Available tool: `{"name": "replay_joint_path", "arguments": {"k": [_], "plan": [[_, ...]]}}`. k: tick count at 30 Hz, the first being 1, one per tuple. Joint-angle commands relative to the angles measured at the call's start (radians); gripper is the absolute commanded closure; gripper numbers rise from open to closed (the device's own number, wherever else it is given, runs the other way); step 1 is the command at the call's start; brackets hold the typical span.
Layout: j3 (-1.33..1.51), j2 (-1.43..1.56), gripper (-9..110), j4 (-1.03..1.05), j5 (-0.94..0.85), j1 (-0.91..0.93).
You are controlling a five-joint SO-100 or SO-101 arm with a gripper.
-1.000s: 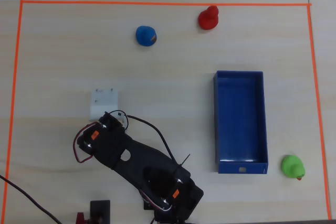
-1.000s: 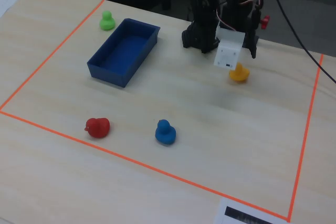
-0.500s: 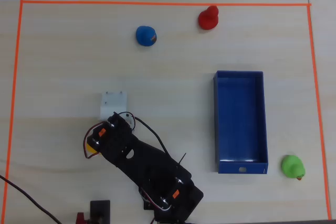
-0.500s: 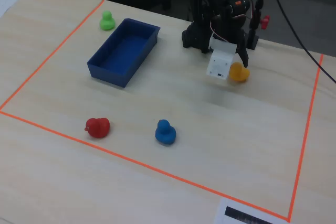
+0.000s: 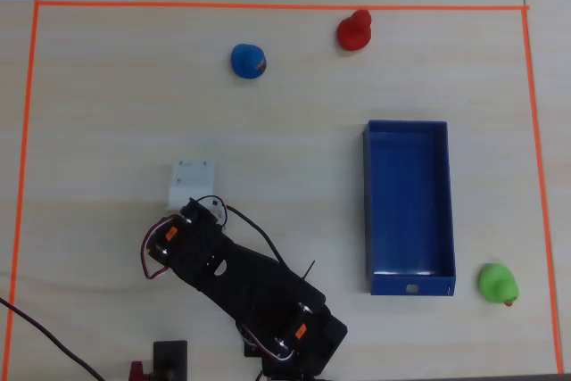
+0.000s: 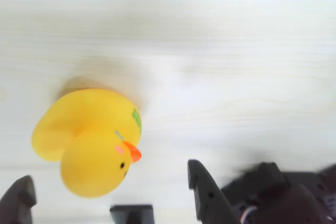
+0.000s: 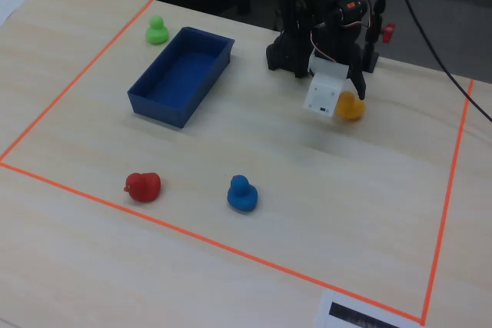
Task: Grasp yellow duck and put it into box.
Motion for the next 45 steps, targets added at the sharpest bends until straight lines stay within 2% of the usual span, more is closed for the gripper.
{"name": "replay_joint_path", "arguments": {"k": [1,9,15,19,24,28,32,37,40,45], "plan": [[0.006,0.017,63,-0.025,0.005,-0.005],[0.044,0.015,67,-0.067,0.035,-0.023],[0.063,0.006,91,-0.103,0.054,-0.021],[0.072,0.002,101,-0.109,0.057,-0.021],[0.061,0.008,101,-0.094,0.057,-0.017],[-0.018,0.021,101,-0.002,0.037,0.026],[-0.202,0.066,101,0.166,-0.054,0.179],[-0.502,0.097,101,0.318,-0.247,0.514],[-0.598,0.097,101,0.291,-0.385,0.747],[-0.568,0.112,101,0.069,-0.589,1.098]]}}
